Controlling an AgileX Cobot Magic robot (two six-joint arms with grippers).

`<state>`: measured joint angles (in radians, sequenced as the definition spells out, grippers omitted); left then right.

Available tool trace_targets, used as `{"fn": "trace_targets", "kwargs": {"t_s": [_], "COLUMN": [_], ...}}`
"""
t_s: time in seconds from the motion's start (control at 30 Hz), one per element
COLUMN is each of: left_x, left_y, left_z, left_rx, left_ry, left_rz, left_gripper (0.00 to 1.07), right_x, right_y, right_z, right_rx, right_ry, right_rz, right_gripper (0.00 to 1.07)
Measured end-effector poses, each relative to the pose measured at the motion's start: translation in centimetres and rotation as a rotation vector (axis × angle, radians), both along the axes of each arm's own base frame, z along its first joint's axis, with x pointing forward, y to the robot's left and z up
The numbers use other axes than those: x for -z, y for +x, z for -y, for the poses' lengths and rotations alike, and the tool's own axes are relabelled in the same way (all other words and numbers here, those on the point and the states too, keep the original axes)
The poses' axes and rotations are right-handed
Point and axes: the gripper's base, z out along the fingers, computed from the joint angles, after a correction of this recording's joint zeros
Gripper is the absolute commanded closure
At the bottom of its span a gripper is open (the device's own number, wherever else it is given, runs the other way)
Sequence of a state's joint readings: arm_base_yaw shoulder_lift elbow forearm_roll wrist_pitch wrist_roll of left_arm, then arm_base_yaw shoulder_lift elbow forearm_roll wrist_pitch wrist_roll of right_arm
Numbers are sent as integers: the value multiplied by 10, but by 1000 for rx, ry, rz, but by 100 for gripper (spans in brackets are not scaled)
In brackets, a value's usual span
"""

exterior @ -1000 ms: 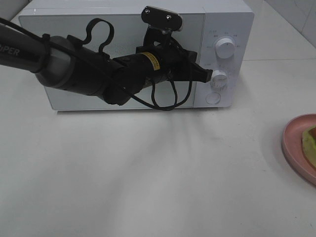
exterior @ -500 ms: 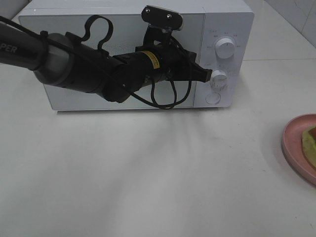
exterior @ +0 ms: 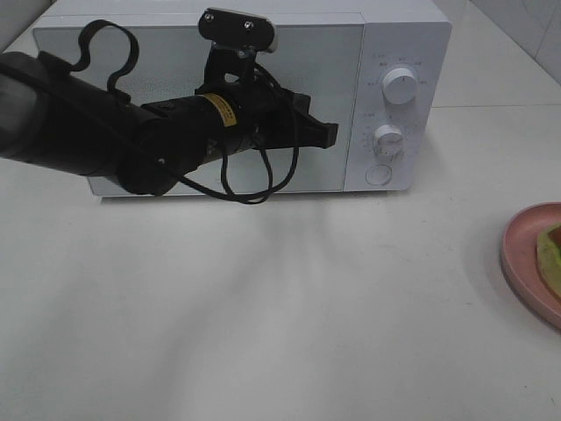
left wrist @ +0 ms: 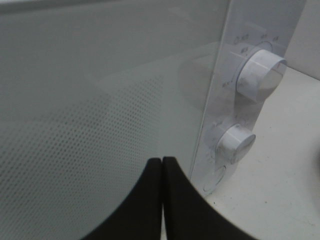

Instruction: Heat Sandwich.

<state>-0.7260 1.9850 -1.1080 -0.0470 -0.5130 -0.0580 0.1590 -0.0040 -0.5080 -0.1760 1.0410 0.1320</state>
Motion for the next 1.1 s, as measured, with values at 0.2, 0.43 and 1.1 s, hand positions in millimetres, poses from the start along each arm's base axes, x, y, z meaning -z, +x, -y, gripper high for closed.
{"fn": "trace_targets", "kwargs": {"t_s": [0.2, 0.43, 1.1], "left_x": [-4, -16, -37], "left_y": [-18, -43, -78], "left_z": [-16, -38, -82], "left_rx": [-2, -1, -19], "left_ry": [12, 23, 290], "left_rz": [-16, -29, -384], "left_gripper": [106, 5, 5], "right_x": [0, 0, 0], "right_y": [0, 0, 0], "right_z": [0, 0, 0], "right_rx": [0, 0, 0], "right_ry": [0, 0, 0], "right_rz": [0, 0, 0], "right_gripper": [31, 31, 31]}}
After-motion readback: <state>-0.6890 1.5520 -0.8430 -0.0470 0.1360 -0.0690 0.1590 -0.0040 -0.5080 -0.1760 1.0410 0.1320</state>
